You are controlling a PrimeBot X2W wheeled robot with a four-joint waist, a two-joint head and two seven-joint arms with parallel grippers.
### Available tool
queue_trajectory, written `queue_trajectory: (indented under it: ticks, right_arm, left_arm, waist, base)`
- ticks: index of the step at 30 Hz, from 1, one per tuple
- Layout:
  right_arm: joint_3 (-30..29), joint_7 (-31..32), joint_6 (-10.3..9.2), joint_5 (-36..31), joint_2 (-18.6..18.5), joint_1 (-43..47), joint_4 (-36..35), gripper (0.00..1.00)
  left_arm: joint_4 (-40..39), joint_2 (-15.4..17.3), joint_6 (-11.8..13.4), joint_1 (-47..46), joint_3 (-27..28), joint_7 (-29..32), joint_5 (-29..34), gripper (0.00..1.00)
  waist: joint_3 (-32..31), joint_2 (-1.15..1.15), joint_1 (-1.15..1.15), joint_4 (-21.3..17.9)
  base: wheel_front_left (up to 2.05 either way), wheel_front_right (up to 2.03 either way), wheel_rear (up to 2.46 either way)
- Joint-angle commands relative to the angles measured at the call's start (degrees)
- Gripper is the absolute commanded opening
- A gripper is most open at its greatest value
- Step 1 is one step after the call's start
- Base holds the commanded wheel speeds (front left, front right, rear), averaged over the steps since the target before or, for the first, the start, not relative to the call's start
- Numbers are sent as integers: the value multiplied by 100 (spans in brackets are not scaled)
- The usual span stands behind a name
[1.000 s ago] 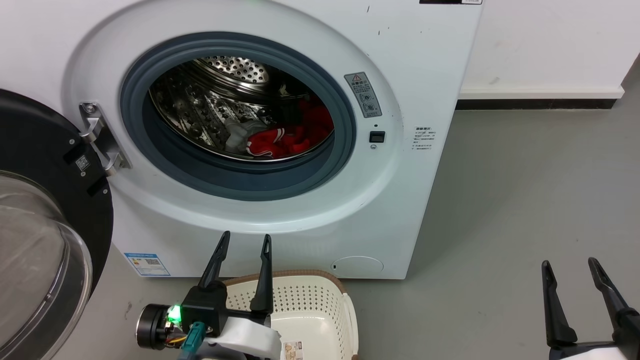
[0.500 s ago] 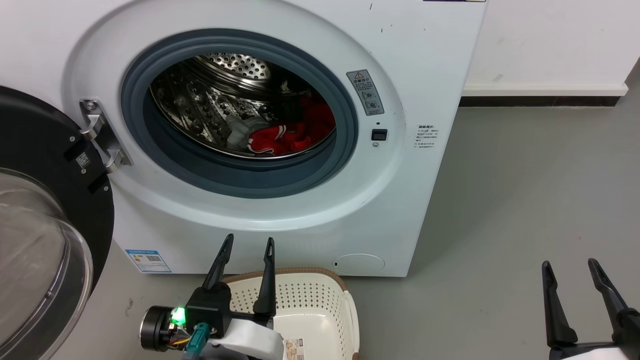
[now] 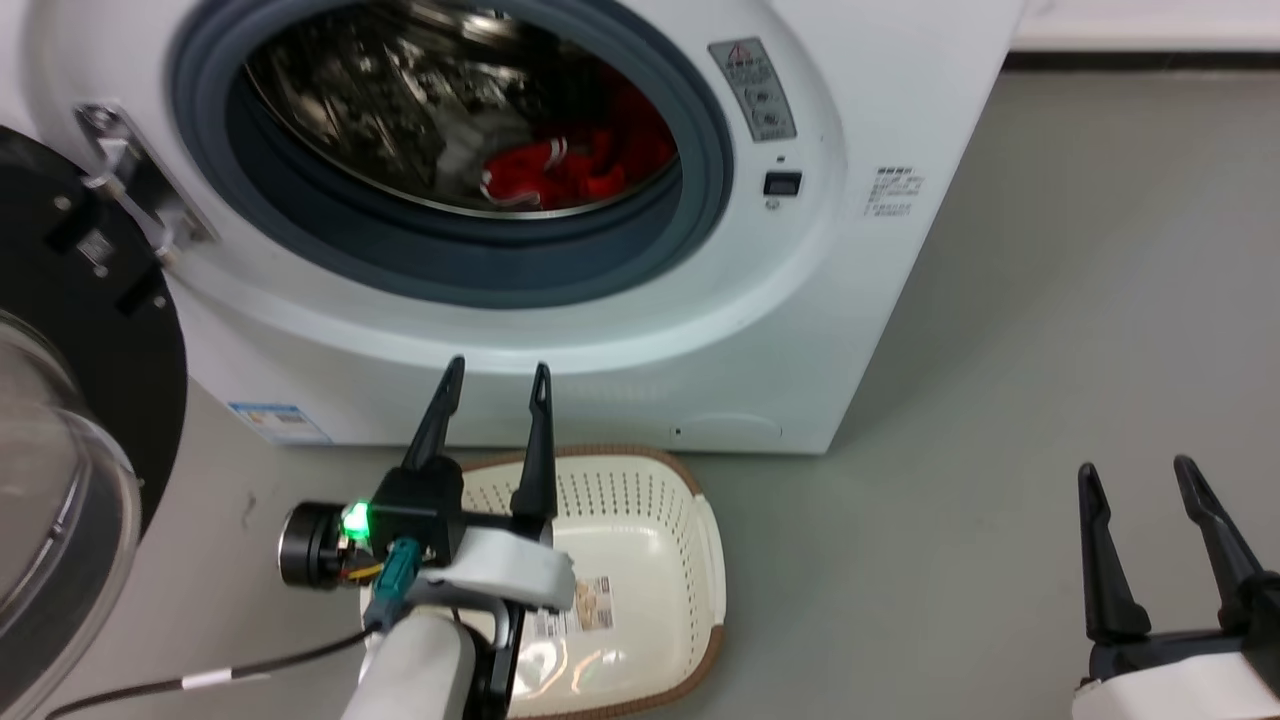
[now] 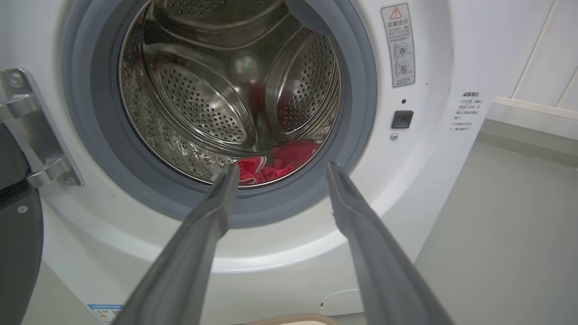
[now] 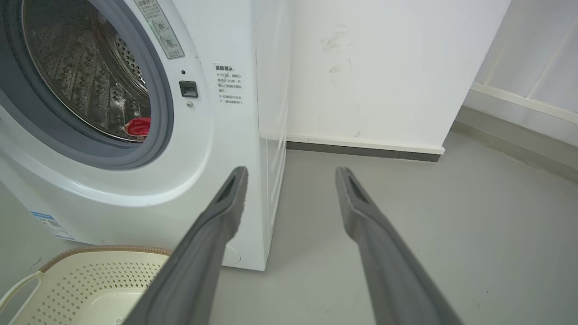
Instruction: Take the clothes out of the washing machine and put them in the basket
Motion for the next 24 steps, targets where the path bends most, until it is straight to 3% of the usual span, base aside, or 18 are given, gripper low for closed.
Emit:
queue_trajectory:
  ticks: [1, 12, 24]
  right_arm:
    - [30, -46, -2, -45, -19, -151, -24, 100]
    - [274, -263, -2, -27, -18, -897, 171, 100]
    - [529, -538, -2, 92, -15, -1404, 585, 100]
  left_arm:
    - [56, 0, 37, -216, 3, -16, -16, 100]
    - [808, 32, -24, -1797, 381, -16, 74, 100]
    - [1991, 382, -195, -3379, 787, -16, 162, 100]
  waist:
    - [529, 0, 0, -29]
    - [1840, 0, 0, -283]
    - [2511, 0, 0, -587]
  base:
    - [0, 0, 0]
    - [0, 0, 0]
    - [0, 0, 0]
